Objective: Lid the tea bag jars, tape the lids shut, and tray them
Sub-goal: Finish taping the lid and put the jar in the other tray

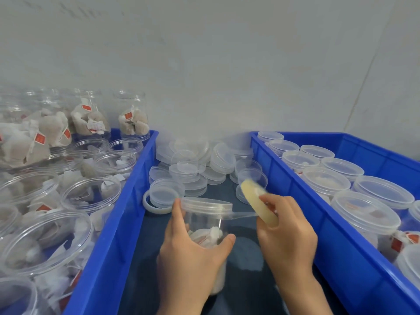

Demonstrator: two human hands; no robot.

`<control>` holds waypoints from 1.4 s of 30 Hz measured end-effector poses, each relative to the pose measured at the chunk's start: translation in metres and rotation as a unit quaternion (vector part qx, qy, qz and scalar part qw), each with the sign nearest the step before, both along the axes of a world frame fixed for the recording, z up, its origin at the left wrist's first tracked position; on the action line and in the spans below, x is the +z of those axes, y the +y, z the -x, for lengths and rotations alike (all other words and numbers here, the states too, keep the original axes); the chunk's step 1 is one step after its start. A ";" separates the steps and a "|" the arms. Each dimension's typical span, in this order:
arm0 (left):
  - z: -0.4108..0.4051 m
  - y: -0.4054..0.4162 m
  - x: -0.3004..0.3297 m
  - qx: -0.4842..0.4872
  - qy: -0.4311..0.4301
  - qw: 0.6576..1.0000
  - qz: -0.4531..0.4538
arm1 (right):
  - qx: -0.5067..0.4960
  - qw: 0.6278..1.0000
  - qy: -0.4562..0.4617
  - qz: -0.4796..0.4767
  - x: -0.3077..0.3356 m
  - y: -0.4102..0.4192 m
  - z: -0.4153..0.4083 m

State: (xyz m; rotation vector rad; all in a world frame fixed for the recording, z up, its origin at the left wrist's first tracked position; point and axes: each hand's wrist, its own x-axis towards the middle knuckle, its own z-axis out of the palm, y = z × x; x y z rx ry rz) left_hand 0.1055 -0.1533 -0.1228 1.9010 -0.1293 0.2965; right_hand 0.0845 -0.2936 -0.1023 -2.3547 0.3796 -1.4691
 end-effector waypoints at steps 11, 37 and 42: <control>0.001 -0.002 0.000 0.034 -0.026 0.999 -0.020 | -0.046 0.982 -0.156 0.095 -0.002 -0.002 0.001; 0.001 0.006 0.009 -0.276 0.029 0.950 0.140 | 0.110 0.951 0.264 -0.119 -0.007 -0.005 -0.010; 0.005 0.002 0.010 -0.291 0.048 0.935 0.195 | 0.092 0.956 0.256 -0.107 -0.007 -0.006 -0.006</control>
